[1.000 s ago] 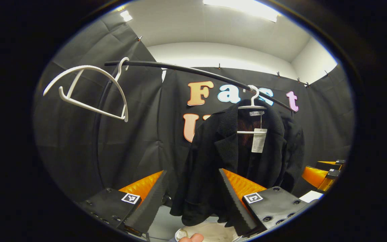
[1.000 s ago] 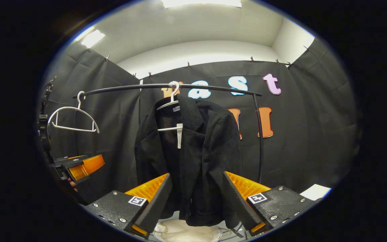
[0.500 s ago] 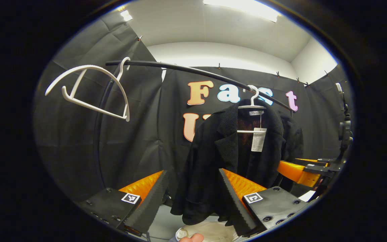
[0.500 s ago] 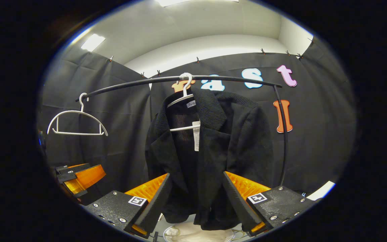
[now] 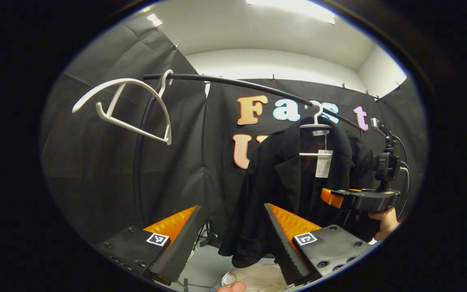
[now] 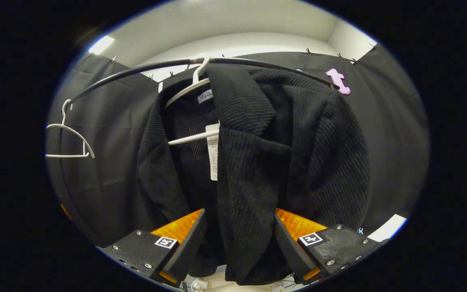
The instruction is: Grasp the clothes on the hanger with both hands and then place them into the laundry hamper below.
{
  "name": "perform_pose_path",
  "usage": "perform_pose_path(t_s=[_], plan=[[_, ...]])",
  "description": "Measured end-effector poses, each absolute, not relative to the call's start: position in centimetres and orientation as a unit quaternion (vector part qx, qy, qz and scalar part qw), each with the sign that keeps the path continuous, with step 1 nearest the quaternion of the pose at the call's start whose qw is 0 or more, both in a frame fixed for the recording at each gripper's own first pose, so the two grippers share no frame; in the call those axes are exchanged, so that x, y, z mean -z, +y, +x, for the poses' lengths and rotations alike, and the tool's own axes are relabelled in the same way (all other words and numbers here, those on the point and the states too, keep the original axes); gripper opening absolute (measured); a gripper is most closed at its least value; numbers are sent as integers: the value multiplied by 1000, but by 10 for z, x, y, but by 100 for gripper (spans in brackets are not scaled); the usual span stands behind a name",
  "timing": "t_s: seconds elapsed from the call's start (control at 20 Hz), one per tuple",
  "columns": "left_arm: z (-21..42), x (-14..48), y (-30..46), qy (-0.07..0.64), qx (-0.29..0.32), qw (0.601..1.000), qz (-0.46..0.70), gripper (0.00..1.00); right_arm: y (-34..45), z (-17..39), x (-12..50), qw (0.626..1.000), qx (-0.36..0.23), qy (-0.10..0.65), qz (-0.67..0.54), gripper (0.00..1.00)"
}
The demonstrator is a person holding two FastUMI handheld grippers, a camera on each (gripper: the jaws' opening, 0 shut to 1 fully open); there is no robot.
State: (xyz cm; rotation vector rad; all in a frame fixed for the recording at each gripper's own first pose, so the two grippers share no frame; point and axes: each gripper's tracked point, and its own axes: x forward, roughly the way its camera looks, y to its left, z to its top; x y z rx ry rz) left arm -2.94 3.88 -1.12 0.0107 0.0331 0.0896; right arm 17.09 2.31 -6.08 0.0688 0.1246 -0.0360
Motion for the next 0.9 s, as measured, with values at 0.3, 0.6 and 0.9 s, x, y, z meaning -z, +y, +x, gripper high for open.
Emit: perform_pose_path(t_s=[0.3,0.6,0.9], plan=[[-34,14,53,21,-58,998,6,96,9,178,65,997,47,57,-9,64],[-12,27,22,34,-13,999,-5,96,4,167,62,998,28,60,-21,5],[35,48,-45,50,72,996,-31,96,1,140,43,999,-1,46,-23,5]])
